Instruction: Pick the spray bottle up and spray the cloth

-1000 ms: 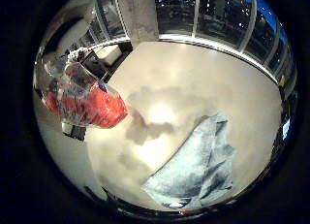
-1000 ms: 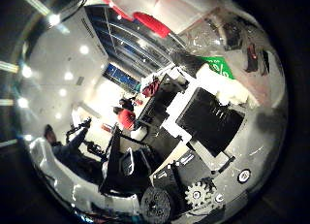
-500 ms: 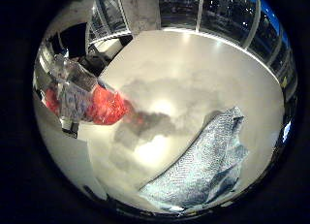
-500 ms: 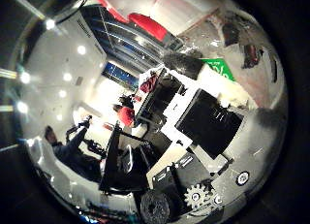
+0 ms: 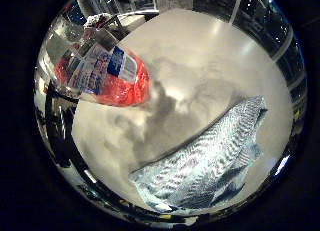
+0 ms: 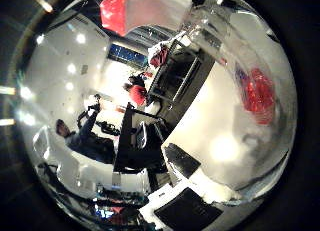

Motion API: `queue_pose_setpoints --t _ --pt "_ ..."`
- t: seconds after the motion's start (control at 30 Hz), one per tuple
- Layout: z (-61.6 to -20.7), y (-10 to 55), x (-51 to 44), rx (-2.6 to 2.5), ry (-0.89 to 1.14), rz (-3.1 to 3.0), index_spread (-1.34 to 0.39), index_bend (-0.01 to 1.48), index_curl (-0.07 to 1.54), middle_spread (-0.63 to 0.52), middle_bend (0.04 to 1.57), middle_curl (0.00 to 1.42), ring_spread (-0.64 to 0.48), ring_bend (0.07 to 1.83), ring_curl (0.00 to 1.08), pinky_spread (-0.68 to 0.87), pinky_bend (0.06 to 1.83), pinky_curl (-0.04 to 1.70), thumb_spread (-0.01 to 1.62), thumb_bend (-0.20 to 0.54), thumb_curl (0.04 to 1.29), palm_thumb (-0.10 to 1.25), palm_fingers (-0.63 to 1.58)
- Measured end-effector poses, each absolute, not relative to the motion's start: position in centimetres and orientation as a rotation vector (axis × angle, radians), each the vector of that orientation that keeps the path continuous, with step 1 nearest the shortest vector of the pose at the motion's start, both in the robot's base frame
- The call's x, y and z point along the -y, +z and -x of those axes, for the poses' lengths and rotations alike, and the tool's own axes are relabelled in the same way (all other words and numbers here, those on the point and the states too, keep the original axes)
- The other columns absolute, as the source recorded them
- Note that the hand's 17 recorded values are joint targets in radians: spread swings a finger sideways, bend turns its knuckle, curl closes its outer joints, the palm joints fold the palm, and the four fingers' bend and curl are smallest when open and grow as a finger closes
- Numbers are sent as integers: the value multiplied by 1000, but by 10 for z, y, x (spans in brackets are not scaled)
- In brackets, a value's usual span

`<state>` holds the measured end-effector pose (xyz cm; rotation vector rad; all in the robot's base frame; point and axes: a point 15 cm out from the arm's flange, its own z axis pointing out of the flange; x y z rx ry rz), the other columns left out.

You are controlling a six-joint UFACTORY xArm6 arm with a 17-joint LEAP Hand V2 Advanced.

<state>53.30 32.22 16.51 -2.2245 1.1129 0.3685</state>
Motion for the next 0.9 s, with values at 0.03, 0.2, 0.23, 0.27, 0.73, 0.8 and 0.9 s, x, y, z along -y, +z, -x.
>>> queue_pose_setpoints --t 0.03,0.2,0.23,0.27,0.73,0.8,0.9 --pt "-536 167 -314 -1117 355 2228 -438 145 328 5 285 303 -10 455 268 362 499 524 977 -32 323 568 -25" --pt "-555 168 -254 -1197 302 2213 -434 145 277 11 240 309 3 420 258 374 486 454 966 -28 312 560 -4" --pt "-558 167 -245 -1209 293 2214 -429 149 272 11 235 310 4 414 257 373 486 443 967 -30 307 554 2" --pt "-560 167 -236 -1221 285 2210 -426 149 268 11 230 312 4 409 256 372 488 432 967 -29 305 553 6" --pt "-545 161 -126 -1362 238 2180 -418 151 250 12 206 326 11 384 257 365 478 361 970 -28 303 545 46" --pt "-543 161 -122 -1366 237 2178 -417 153 251 12 204 327 9 383 257 364 473 354 970 -28 303 545 55" --pt "-536 159 -119 -1373 242 2179 -416 152 251 8 202 330 6 375 256 364 469 343 973 -28 301 541 63"
